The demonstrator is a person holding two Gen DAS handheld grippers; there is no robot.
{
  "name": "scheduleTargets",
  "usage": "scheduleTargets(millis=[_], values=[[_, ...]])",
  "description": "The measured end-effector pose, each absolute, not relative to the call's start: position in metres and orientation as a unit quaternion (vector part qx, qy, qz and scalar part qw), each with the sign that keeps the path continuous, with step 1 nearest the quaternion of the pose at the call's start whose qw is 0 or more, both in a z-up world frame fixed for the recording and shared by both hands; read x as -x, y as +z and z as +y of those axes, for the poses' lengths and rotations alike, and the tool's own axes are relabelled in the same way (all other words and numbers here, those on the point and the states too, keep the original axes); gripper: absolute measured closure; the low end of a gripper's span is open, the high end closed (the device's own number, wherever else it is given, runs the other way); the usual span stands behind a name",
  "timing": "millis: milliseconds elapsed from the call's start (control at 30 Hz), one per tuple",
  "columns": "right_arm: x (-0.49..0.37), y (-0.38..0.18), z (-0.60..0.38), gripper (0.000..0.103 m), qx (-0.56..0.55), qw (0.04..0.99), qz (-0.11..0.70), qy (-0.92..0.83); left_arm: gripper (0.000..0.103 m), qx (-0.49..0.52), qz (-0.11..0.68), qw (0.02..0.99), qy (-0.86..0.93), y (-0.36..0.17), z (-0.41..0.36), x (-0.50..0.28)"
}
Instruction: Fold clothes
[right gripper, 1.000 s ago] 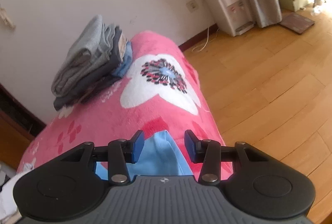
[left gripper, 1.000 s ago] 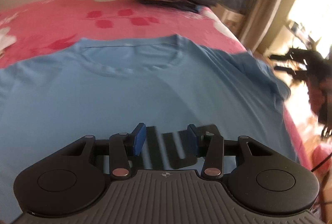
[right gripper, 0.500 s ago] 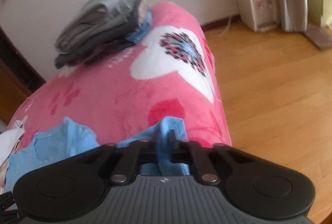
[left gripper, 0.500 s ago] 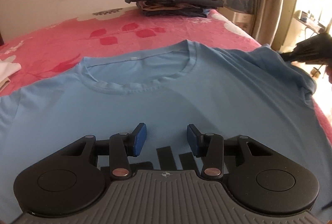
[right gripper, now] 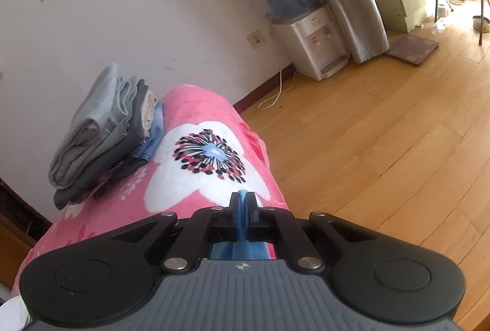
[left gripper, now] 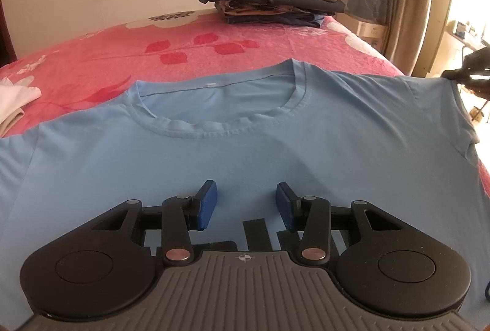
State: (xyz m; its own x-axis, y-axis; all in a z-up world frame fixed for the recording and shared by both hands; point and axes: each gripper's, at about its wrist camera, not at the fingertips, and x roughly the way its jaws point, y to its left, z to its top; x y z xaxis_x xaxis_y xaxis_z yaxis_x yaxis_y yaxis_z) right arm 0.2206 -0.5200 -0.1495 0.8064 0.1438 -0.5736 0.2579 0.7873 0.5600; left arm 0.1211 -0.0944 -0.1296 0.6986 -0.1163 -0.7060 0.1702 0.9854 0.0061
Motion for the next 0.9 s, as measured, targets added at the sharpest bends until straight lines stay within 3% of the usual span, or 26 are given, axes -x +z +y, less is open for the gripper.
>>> scheduleTargets(millis=[67, 167, 267, 367, 500, 667, 767, 833, 900], values=[[-0.229, -0.159, -0.523, 0.098, -0.327, 0.884, 0.333, -0.035, 0.059, -0.036, 0.38, 0.921, -0.077, -0.13, -0.095, -0.121], [-0.236, -0.171, -0.533, 0.079, -0.332, 0.862, 0.378, -0.068, 0.059, -0.036, 0.381, 0.921, -0.078, -0.13, -0.095, -0.122], [-0.209, -0.172, -0.559, 0.067, -0.387, 0.847, 0.349, -0.102, 0.059, -0.031, 0.383, 0.92, -0.079, -0.129, -0.093, -0.122], [-0.169, -0.173, -0.579, 0.067, -0.46, 0.82, 0.334, -0.066, 0.059, -0.03, 0.381, 0.921, -0.08, -0.13, -0.093, -0.121], [-0.124, -0.19, -0.577, 0.056, -0.522, 0.761, 0.385, -0.006, 0.059, -0.03, 0.378, 0.922, -0.081, -0.131, -0.093, -0.12], [-0.104, -0.19, -0.549, 0.057, -0.506, 0.768, 0.393, 0.02, 0.059, -0.025, 0.382, 0.921, -0.077, -0.13, -0.093, -0.122], [-0.112, -0.174, -0.53, 0.07, -0.443, 0.81, 0.385, 0.009, 0.059, -0.017, 0.385, 0.92, -0.073, -0.129, -0.092, -0.122], [-0.115, -0.165, -0.524, 0.089, -0.419, 0.825, 0.38, 0.002, 0.059, -0.014, 0.386, 0.92, -0.071, -0.129, -0.091, -0.122], [-0.116, -0.158, -0.519, 0.096, -0.402, 0.837, 0.371, -0.007, 0.059, -0.012, 0.387, 0.919, -0.071, -0.129, -0.09, -0.122]])
